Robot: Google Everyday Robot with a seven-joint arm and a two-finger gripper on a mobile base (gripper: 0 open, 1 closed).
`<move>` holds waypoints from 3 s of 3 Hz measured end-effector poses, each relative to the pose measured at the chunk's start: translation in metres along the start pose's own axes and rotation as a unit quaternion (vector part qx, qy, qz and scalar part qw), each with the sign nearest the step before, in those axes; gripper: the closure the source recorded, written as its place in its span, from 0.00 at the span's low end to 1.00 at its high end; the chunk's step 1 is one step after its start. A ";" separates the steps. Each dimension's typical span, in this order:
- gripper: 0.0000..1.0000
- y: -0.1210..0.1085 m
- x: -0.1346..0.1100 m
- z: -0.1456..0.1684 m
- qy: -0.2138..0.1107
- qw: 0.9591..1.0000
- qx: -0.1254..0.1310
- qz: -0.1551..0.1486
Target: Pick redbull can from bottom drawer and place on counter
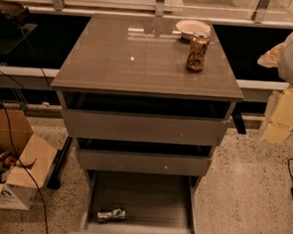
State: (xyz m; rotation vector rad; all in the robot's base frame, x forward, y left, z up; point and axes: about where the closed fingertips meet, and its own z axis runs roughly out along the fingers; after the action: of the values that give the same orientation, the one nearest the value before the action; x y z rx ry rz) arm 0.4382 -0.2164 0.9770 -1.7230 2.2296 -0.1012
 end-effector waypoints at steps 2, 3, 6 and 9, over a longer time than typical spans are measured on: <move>0.00 0.001 -0.013 0.013 -0.034 0.998 0.006 0.052; 0.00 0.007 -0.042 0.040 -0.088 0.994 -0.001 0.070; 0.00 0.031 -0.068 0.109 -0.156 0.983 -0.050 0.081; 0.00 0.073 -0.106 0.277 -0.297 0.938 -0.142 0.112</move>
Offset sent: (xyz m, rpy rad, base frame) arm 0.0136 0.0291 -0.0246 0.2025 -0.0194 -0.1876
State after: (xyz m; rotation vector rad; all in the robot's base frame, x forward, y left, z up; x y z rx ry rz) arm 0.4744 -0.0577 0.7185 -1.3579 2.0091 0.7287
